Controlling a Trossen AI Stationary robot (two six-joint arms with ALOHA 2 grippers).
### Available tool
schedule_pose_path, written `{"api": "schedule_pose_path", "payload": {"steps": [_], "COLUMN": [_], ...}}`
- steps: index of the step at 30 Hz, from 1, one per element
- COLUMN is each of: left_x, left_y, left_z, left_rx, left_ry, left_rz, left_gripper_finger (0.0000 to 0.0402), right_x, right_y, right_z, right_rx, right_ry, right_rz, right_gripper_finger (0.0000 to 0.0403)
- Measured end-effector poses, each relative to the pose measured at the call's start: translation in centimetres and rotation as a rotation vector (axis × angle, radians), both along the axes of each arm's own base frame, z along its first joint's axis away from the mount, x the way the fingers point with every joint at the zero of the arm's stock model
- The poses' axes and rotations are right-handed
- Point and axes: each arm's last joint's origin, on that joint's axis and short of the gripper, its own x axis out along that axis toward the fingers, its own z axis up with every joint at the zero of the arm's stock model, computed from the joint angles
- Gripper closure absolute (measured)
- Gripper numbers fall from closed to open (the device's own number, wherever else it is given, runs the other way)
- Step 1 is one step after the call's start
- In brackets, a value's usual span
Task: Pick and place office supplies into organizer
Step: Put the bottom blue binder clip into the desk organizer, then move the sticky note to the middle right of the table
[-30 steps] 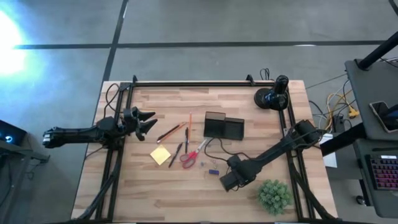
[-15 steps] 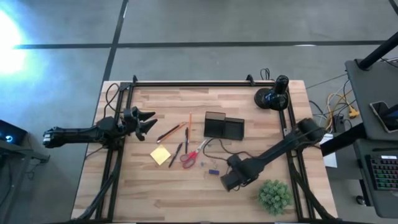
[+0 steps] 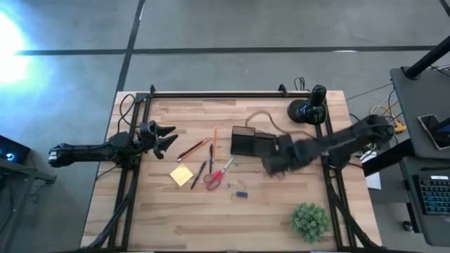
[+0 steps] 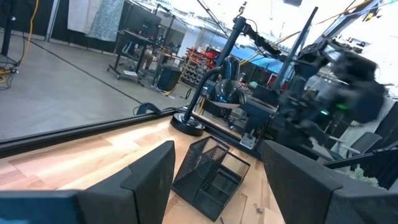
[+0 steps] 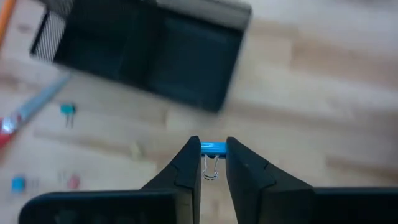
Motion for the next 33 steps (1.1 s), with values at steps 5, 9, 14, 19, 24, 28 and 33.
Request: {"api": "schedule_pose_path", "payload": {"steps": [5,9,14,19,24,28,33], "left_x": [0.0,0.0,0.0,0.0,-0.1,-0.3,-0.4], "left_y": [0.0,0.0,0.0,0.0,0.0,0.3,0.4], "left_z": [0.0,0.0,0.0,0.4,0.9,1.4,1.8], "left_rx": [0.000,0.000,0.000,-0.016,-0.195,-0.239,-0.271], "left_ry": [0.000,0.001,-0.001,-0.047,-0.183,-0.266,-0.280], "left_rz": [0.000,0.000,0.000,-0.001,-0.008,0.076,0.139], "left_gripper_finger": [0.0174,0.0174,0.0174,0.0174,0.0174,0.0174,0.0174], "right_x": [1.2,0.5,1.0,1.6,3.7,5.4,7.4], "right_y": [-4.1,-6.0,-7.6,-8.4,-6.6,-5.3,-5.8], "right_z": [-2.0,-3.6,-4.1,-3.5,1.0,3.7,4.3], "right_rx": [0.035,0.058,0.045,0.034,-0.057,-0.098,-0.085], "right_ry": [-0.011,0.042,-0.022,-0.051,-0.139,-0.195,-0.214], "right_rz": [0.053,0.047,0.071,0.121,0.405,0.525,0.534], "right_gripper_finger": [0.0353,0.0332,0.0264,0.0198,0.0171,0.0176,0.0186]}}
